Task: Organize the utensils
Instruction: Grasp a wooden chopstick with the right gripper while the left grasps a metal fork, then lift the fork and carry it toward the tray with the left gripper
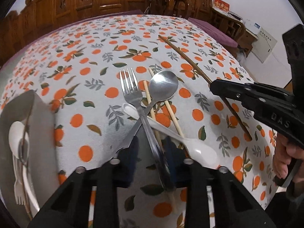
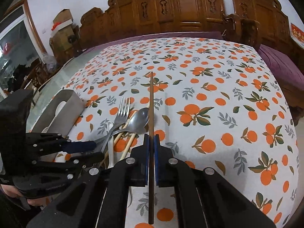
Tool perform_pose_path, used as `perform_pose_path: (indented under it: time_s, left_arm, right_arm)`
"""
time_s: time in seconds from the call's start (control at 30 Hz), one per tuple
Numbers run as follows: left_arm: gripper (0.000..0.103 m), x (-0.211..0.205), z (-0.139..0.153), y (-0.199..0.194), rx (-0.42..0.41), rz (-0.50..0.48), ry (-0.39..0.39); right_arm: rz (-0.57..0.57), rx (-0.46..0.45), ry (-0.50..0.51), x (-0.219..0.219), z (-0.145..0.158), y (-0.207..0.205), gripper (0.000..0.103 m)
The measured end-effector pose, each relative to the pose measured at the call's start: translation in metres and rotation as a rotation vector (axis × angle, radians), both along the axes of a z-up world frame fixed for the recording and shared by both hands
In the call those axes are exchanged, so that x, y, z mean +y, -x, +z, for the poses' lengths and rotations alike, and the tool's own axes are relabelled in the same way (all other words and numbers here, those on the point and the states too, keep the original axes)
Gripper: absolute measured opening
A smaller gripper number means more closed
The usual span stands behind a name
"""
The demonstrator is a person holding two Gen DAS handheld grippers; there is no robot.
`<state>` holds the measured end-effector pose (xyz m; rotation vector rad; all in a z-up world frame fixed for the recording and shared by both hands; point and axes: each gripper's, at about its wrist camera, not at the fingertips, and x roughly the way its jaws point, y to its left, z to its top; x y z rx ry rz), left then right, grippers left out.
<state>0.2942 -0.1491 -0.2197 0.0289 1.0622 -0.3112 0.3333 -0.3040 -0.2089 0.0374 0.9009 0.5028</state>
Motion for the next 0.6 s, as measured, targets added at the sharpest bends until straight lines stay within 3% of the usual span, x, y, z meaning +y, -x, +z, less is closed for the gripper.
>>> perform_pose_path:
  time_s: [0.23, 0.3, 0.6]
  left_arm:
    - [0.021, 0.005, -0.004, -0.013, 0.026, 0.03, 0.07]
    - [0.014, 0.007, -0.004, -0.015, 0.028, 0.038, 0.079]
    - [0.002, 0.006, 0.004, -0.009, -0.005, 0.021, 0.074]
  right_arm:
    - [0.012, -0.007, 0.001, 0.005, 0.001, 0.001, 0.006]
    - [0.012, -0.005, 0.004, 0.005, 0.0, 0.0, 0.006]
    - [0.016, -0.003, 0.008, 0.005, -0.001, 0.0, 0.006]
